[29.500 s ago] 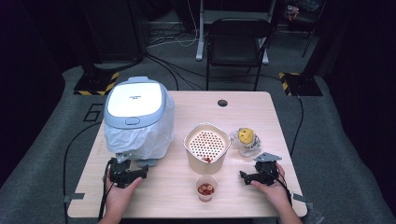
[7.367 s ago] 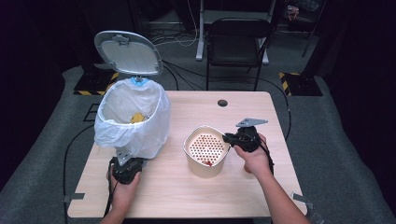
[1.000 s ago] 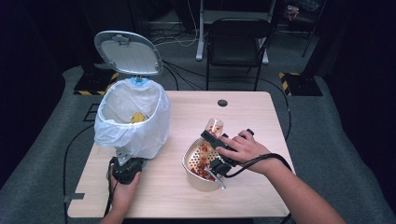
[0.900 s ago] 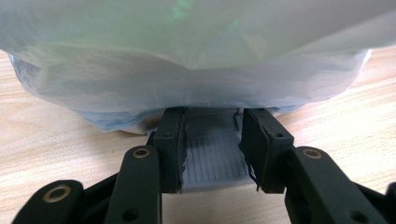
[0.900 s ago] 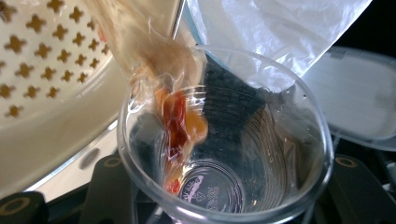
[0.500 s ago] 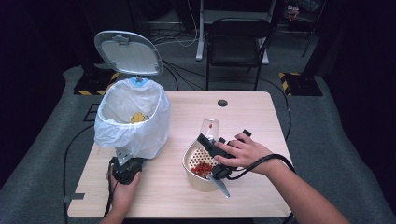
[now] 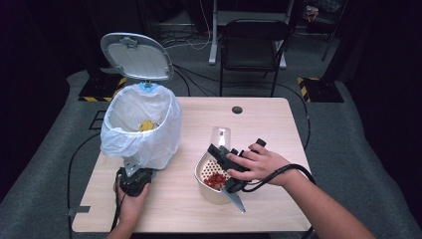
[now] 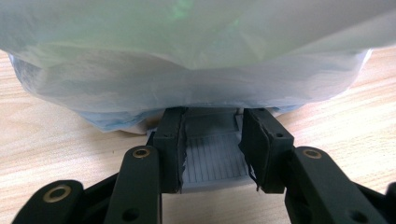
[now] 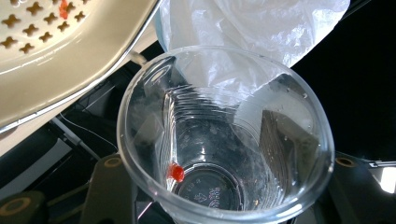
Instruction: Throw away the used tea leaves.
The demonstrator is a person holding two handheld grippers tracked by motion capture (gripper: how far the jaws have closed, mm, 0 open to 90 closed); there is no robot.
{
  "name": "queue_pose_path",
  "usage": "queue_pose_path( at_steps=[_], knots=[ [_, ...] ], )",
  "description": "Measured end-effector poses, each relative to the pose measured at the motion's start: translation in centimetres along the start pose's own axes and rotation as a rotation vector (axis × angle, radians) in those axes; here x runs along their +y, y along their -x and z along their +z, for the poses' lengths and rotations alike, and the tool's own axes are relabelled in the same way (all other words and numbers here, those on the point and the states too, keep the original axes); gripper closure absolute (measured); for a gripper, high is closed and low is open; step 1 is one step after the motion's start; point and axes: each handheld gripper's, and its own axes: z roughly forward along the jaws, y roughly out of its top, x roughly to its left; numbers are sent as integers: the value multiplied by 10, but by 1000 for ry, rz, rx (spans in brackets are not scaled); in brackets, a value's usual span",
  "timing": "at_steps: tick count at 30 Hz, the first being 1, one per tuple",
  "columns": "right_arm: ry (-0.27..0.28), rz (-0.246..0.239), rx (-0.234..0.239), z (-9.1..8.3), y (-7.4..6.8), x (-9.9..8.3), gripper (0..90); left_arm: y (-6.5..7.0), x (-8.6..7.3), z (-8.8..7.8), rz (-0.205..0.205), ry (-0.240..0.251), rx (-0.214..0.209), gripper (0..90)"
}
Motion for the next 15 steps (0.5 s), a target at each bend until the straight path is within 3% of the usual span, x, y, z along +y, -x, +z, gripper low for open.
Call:
queue_pose_path(
  at_steps=[12, 15],
  knots=[
    [1, -2, 12, 0, -1, -3, 437, 0, 0, 0, 1, 0, 0, 601],
    [5, -22, 42, -1, 0, -4, 436, 0, 0, 0, -3, -3, -1, 601]
  ],
)
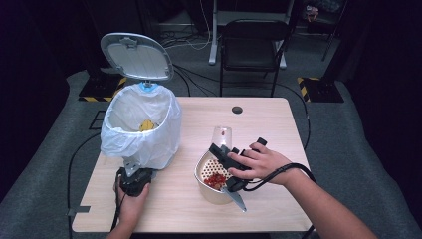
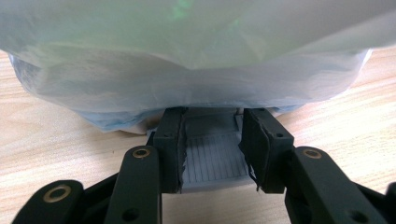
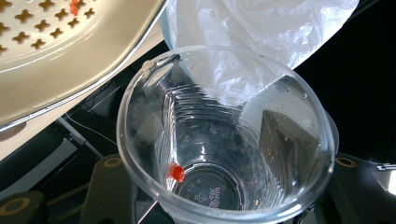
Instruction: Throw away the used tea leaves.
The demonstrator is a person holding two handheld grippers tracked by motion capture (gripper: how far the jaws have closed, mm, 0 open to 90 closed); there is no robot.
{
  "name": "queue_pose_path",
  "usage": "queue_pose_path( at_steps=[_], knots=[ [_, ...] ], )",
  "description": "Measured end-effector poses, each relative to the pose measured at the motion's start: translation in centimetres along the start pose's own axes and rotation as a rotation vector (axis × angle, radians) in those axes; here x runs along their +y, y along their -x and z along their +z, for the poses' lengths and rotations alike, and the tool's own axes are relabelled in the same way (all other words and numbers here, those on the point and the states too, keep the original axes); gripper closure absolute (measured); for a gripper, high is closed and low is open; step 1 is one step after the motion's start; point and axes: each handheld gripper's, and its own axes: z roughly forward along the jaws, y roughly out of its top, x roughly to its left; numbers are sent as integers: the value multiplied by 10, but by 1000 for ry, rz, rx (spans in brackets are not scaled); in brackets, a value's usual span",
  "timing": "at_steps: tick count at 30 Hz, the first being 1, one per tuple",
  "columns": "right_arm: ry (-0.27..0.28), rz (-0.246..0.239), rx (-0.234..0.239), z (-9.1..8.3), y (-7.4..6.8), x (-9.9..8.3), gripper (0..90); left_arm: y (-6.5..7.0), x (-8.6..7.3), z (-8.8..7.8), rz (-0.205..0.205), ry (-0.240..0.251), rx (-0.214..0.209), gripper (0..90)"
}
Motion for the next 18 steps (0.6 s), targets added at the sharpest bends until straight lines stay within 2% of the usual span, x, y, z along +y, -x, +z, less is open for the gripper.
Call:
queue_pose_path(
  at_steps=[5, 8, 10, 12, 14, 15, 16, 17, 18],
  knots=[
    [9, 19, 42, 0, 1, -2, 435, 0, 0, 0, 4, -4, -1, 601],
    [46, 21, 90, 1, 7, -5, 435, 0, 0, -1, 0, -7, -2, 601],
    [59, 68, 108, 1, 12, -7, 435, 0, 0, 0, 1, -7, -2, 601],
    [86, 92, 164, 2, 22, -11, 435, 0, 0, 0, 2, -7, -2, 601],
    [103, 139, 213, 3, 28, -15, 435, 0, 0, 0, 4, -5, -1, 601],
    [102, 139, 247, 3, 33, -19, 435, 0, 0, 0, 3, -5, -1, 601],
    [107, 216, 269, 3, 33, -20, 435, 0, 0, -1, 0, -9, -2, 601],
    [129, 252, 289, 4, 37, -23, 435, 0, 0, 0, 3, -4, -1, 601],
    [119, 309, 331, 3, 38, -25, 435, 0, 0, 0, 3, -5, -2, 601]
  ],
)
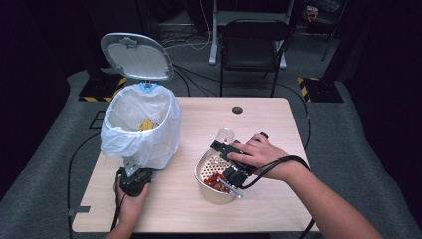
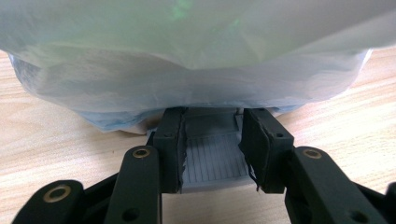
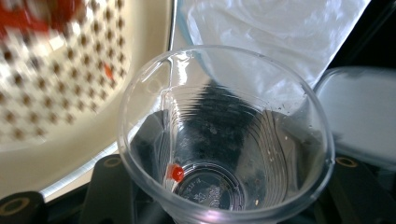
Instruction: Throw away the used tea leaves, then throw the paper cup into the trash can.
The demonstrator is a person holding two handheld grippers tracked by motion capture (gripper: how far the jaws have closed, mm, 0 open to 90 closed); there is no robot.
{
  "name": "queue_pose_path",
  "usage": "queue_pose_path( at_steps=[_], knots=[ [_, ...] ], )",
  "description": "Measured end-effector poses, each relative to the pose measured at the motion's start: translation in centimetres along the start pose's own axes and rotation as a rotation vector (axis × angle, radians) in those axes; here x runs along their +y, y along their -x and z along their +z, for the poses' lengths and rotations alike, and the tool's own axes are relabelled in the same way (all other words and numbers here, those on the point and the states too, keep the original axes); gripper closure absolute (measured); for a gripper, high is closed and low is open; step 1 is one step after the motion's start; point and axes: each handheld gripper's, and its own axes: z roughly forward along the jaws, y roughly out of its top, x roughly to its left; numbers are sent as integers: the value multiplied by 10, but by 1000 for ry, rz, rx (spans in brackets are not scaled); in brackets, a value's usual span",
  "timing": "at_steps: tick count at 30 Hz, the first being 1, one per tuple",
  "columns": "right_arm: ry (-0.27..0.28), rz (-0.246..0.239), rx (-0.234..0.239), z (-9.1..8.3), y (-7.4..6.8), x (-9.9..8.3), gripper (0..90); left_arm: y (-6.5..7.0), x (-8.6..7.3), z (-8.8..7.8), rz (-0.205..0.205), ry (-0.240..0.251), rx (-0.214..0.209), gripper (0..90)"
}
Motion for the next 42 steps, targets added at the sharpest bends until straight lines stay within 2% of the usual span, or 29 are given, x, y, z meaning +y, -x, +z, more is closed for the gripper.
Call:
queue_pose_path(
  at_steps=[1, 2, 4, 6, 7, 9, 12, 16, 19, 22, 26, 28, 30, 33, 35, 38, 42],
  knots=[
    [32, 5, -10, 1, 7, -1, 436, 0, 0, 0, -1, -1, -1, 601],
    [30, 82, 30, -1, 7, -3, 436, 0, 0, 0, 1, 2, 1, 602],
    [68, 140, 41, 0, 14, -6, 437, 0, 0, 0, 1, 1, 1, 601],
    [82, 244, 110, 0, 19, -10, 437, 0, 0, 0, -3, -3, 0, 601],
    [87, 259, 127, 0, 21, -12, 437, 0, 0, 0, 2, 2, 1, 601],
    [100, 319, 181, 1, 26, -15, 438, 0, 0, 0, -3, -3, -1, 601],
    [129, 408, 231, 3, 32, -21, 439, 0, 0, 0, -1, -1, 0, 601],
    [163, 561, 294, 5, 39, -31, 439, 0, 0, 0, 2, 1, 1, 601],
    [206, 720, 375, 6, 44, -39, 437, 0, 0, 0, 2, 3, 2, 602],
    [253, 871, 426, 9, 49, -48, 437, 0, 0, 0, -3, -3, -2, 601],
    [297, 1020, 482, 11, 56, -59, 437, 0, 0, 0, -3, -3, -2, 601],
    [319, 1083, 483, 14, 59, -66, 439, 0, 0, 0, -4, -3, -2, 601],
    [334, 1167, 506, 15, 64, -71, 440, 0, 0, 0, -4, -3, -1, 601],
    [350, 1246, 505, 14, 72, -74, 441, 0, 0, 0, 0, 1, 0, 601],
    [350, 1282, 498, 16, 81, -75, 441, 0, 0, 0, -2, -1, -1, 601],
    [343, 1349, 511, 18, 91, -76, 441, 0, 0, 0, -3, 1, -1, 601],
    [322, 1379, 489, 25, 105, -77, 441, 0, 0, 0, -4, -2, -2, 601]
  ],
)
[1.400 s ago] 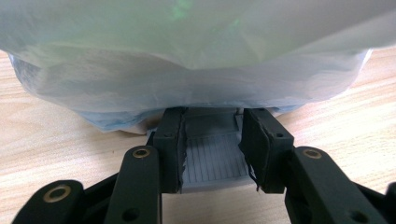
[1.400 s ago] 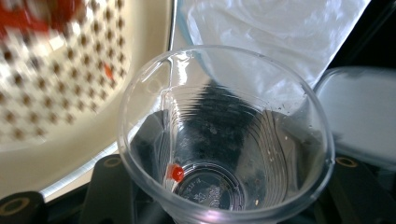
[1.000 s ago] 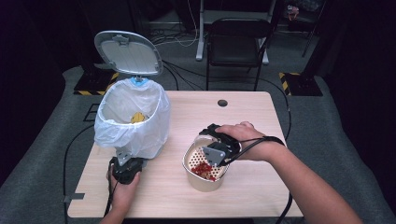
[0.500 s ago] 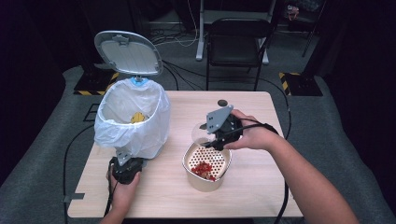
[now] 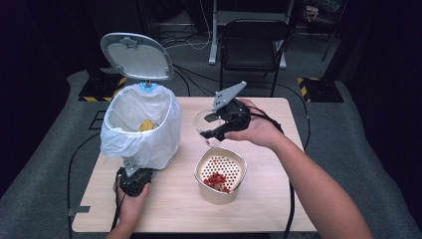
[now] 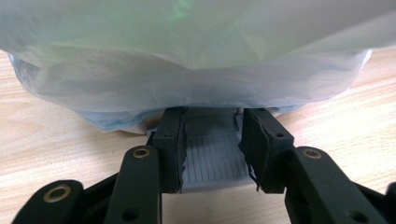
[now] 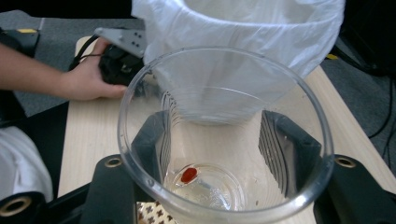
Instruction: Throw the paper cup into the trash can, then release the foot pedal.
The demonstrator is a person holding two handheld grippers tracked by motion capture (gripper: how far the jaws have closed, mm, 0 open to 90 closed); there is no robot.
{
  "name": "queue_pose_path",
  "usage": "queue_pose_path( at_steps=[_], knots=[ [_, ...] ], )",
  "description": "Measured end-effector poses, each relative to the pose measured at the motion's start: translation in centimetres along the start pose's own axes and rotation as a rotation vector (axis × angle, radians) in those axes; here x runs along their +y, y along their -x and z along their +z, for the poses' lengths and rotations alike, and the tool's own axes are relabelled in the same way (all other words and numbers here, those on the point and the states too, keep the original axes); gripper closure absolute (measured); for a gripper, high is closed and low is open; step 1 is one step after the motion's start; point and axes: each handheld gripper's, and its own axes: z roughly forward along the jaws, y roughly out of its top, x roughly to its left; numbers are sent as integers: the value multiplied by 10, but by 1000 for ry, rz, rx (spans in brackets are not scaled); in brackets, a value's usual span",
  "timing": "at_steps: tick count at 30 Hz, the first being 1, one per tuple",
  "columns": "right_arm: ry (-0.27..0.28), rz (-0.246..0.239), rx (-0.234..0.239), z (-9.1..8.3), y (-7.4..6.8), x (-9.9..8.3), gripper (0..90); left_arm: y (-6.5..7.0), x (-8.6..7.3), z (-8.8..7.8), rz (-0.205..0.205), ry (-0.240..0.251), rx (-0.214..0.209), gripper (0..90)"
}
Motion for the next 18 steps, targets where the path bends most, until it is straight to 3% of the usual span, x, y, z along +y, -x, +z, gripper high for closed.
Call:
queue_pose_path(
  at_steps=[3, 5, 6, 7, 9, 11, 18],
  knots=[
    [2, 24, -12, 5, 3, 11, 441, 0, 0, 0, 1, 4, 1, 601],
    [16, 49, -21, 8, 4, 19, 441, 2, 0, 2, -33, 26, -2, 601],
    [21, 49, -30, 9, 5, 22, 441, 2, 0, 1, -30, 24, -1, 601],
    [29, 53, -39, 10, 5, 27, 440, -1, 0, -1, 16, -14, 8, 601],
    [40, 68, -43, 12, 6, 37, 440, -2, 0, -1, 29, -20, 15, 601],
    [49, 80, -49, 16, 7, 49, 440, -5, 2, -2, 74, -29, 27, 601],
    [87, 100, -41, 27, 8, 81, 437, -5, 2, -3, 74, -35, 24, 601]
  ],
)
